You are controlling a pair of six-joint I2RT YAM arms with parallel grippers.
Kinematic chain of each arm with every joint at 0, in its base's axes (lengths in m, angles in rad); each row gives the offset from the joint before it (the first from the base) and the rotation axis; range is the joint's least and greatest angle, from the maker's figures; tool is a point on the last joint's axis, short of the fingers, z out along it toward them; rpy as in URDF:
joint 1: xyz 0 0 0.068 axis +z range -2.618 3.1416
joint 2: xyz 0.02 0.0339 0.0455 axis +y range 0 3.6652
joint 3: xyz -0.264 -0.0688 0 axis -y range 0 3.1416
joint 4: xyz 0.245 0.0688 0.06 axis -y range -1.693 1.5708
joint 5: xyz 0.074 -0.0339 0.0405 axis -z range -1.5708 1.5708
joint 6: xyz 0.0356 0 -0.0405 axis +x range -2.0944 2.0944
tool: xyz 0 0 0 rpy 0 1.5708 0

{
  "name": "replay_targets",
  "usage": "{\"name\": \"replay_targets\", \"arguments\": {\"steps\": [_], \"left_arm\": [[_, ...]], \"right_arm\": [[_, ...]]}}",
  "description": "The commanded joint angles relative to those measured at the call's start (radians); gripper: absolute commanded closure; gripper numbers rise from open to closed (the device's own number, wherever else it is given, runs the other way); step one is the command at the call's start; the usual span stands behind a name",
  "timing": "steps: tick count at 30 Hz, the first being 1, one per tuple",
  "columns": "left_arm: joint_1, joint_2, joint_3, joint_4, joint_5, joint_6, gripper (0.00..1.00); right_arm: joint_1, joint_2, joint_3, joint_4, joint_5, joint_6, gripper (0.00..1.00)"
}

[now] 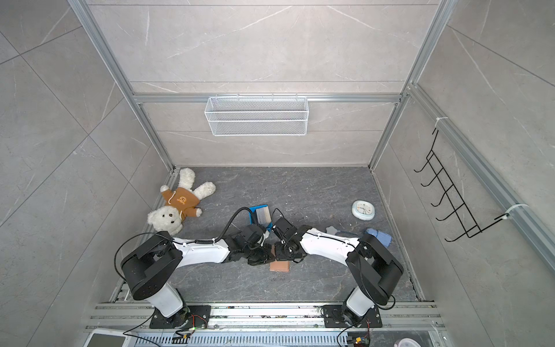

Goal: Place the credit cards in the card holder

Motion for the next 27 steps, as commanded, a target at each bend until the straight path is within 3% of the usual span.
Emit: {"name": "replay_targets", "arguments": {"steps": [1, 10, 27], "left_arm": [[-0.007, 0.011, -0.025, -0.006, -0.006, -0.005, 0.98], [-0.007, -0.012, -0.033, -0.006, -0.015, -0.003, 0.98], [-0.004, -0.15, -0.021, -0.026, -0.036, 0.019, 0.92]], "right_arm": [[0.005, 0.015, -0.024, -0.06, 0.028, -0.002, 0.91], [0.006, -0.131, -0.006, -0.029, 0.036, -0.013, 0.91], [0.005, -0.209, -0.051, 0.002, 0.056, -0.009, 0.9]]}}
